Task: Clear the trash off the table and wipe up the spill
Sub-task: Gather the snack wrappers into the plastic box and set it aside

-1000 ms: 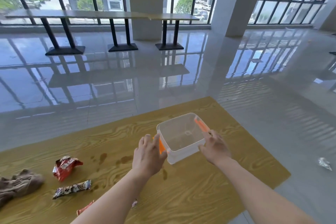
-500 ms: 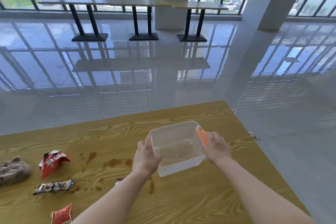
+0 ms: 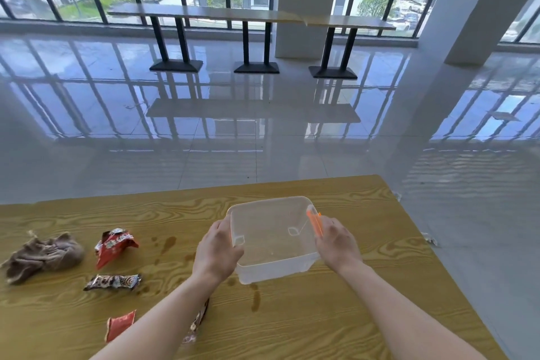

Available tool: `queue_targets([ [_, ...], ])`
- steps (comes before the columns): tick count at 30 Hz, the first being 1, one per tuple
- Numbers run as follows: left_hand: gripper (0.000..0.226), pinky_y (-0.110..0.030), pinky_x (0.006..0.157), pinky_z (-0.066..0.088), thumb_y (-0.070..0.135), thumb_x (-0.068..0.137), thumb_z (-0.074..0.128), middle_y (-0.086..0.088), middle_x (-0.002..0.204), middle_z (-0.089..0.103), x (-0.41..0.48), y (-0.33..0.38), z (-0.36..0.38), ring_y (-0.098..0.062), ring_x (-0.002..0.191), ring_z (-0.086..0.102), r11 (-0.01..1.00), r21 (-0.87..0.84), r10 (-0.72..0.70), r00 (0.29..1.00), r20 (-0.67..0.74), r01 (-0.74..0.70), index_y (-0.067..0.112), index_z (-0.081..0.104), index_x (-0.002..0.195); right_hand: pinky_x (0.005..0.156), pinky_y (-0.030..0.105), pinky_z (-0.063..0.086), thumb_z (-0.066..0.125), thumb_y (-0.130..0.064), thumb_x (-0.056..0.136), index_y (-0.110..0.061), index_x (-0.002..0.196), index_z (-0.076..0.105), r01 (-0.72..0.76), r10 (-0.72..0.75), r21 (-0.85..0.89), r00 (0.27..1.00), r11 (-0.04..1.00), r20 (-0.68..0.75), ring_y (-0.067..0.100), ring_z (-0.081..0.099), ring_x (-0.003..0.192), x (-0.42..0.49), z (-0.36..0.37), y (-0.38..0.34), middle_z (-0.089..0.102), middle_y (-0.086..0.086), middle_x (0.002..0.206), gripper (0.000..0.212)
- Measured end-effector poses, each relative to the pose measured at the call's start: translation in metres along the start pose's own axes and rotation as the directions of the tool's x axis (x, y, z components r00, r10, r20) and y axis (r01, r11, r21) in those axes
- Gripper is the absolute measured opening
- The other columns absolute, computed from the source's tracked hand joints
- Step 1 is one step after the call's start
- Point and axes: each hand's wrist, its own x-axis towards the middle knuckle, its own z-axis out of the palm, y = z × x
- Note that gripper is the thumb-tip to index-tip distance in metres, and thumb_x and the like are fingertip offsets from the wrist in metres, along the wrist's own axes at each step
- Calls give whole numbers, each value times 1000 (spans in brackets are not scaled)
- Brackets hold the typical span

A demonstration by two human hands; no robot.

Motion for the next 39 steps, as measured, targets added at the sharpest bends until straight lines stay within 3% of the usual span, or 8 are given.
queue_targets([
  [6, 72, -31, 73, 47, 15, 78, 70, 3, 109, 57, -29, -36, -43, -17, 91, 56, 999, -24, -33, 994, -103, 31, 33, 41, 141, 63, 29, 41, 51, -16, 95, -12, 102, 58, 130, -130, -4, 991, 991, 3, 20, 55, 73, -5, 12, -53, 61, 3, 90, 11],
  [10, 65, -29, 69, 42, 17, 78, 71, 8, 103, 55, -51, -68, -77, -15, 88, 55, 997, -36, -68, 978, -195, 62, 29, 47, 137, 67, 34, 49, 51, -15, 94, -11, 101, 59, 217, -218, 18, 976, 976, 27, 22, 58, 75, -14, 23, -101, 63, 5, 89, 11],
  [14, 63, -32, 77, 43, 16, 77, 75, -2, 120, 63, -74, -107, -117, -23, 104, 60, 995, -17, -96, 959, -268, 95, 21, 52, 135, 55, 26, 34, 57, -19, 92, -15, 104, 59, 324, -325, 42, 945, 945, 32, 22, 56, 72, -31, 35, -153, 62, 0, 86, 13],
  [17, 59, -31, 75, 40, 12, 73, 75, -5, 118, 64, -91, -138, -149, -25, 105, 60, 992, -10, -125, 945, -301, 128, 18, 58, 129, 49, 21, 31, 59, -22, 91, -17, 97, 59, 399, -402, 63, 915, 915, 39, 19, 55, 66, -43, 47, -197, 58, -4, 78, 8],
  [22, 53, -32, 70, 41, 17, 74, 74, 2, 112, 63, -115, -185, -201, -20, 96, 59, 982, 5, -174, 926, -336, 186, 24, 59, 124, 63, 34, 52, 60, -18, 91, -13, 104, 60, 446, -453, 91, 887, 890, 89, 22, 63, 72, -58, 74, -266, 65, 2, 85, 13],
  [30, 50, -33, 72, 41, 16, 76, 73, 1, 117, 62, -149, -256, -259, -19, 97, 56, 960, -27, -266, 874, -407, 280, 20, 61, 124, 70, 35, 56, 58, -26, 95, -12, 109, 62, 528, -543, 136, 830, 838, 125, 24, 67, 80, -79, 117, -358, 69, 7, 95, 20],
  [34, 43, -33, 70, 40, 9, 77, 70, 6, 107, 58, -166, -288, -277, -14, 91, 52, 946, -39, -305, 847, -435, 320, 16, 63, 118, 77, 41, 54, 58, -22, 93, -20, 133, 54, 560, -579, 150, 801, 815, 154, 30, 66, 94, -91, 141, -395, 69, 8, 105, 40],
  [39, 40, -36, 68, 45, 7, 78, 68, -3, 107, 63, -182, -323, -291, -21, 89, 57, 923, -25, -356, 827, -434, 384, 16, 62, 117, 75, 40, 53, 57, -21, 92, -14, 114, 60, 529, -548, 143, 811, 836, 206, 31, 66, 92, -106, 173, -427, 68, 8, 103, 24],
])
